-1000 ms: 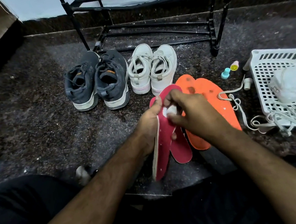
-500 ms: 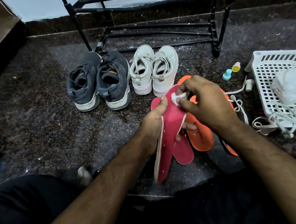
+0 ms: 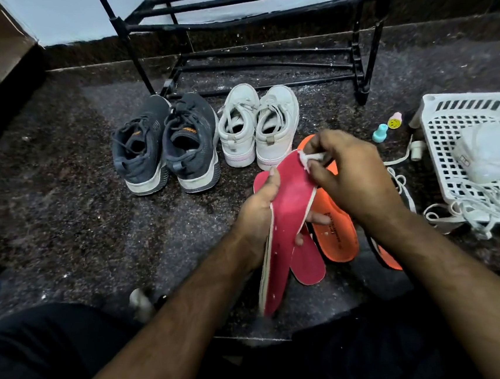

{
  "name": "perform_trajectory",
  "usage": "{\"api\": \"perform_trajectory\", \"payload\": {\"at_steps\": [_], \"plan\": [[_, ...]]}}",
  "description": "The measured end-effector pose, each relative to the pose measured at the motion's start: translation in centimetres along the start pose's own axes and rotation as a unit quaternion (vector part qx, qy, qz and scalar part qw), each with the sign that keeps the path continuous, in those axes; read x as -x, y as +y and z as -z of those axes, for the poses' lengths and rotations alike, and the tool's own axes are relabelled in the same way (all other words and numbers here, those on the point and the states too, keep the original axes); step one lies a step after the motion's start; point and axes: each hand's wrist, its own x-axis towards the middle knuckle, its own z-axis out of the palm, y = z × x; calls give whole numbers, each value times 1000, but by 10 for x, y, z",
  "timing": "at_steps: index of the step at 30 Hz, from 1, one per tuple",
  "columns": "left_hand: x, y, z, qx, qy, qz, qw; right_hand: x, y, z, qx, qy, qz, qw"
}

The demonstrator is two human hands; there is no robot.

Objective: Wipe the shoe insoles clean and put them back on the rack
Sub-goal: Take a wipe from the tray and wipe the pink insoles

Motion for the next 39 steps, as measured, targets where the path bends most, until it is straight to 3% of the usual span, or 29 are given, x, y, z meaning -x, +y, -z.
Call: {"api": "perform_trajectory", "payload": {"at_steps": [5, 7, 10, 12, 18, 25, 31, 37, 39], "plan": [[-7, -3, 4, 44, 48, -8, 998, 19, -15, -16, -6, -185, 106, 977], [-7, -5, 4, 21, 52, -11, 998, 13, -10, -15, -3, -162, 86, 983], [-2, -3, 1, -11, 7, -12, 1000, 1, 3, -5, 15, -49, 10, 999], [0, 0, -1, -13, 18, -13, 1000, -1, 3, -4, 21, -6, -9, 1000], [-1, 3, 0, 24, 51, -2, 998, 17, -20, -18, -29, -198, 92, 976], [6, 0, -5, -35, -17, 3, 999, 0, 1, -1, -4, 30, -5, 1000], [0, 4, 2, 39, 25, -15, 999, 16, -18, -20, -40, -163, 100, 981], [6, 4, -6, -25, -21, -1, 999, -3, 2, 1, 22, -9, 23, 999], [4, 5, -3, -2, 1, -12, 1000, 2, -4, -2, 8, -31, 33, 999]]}}
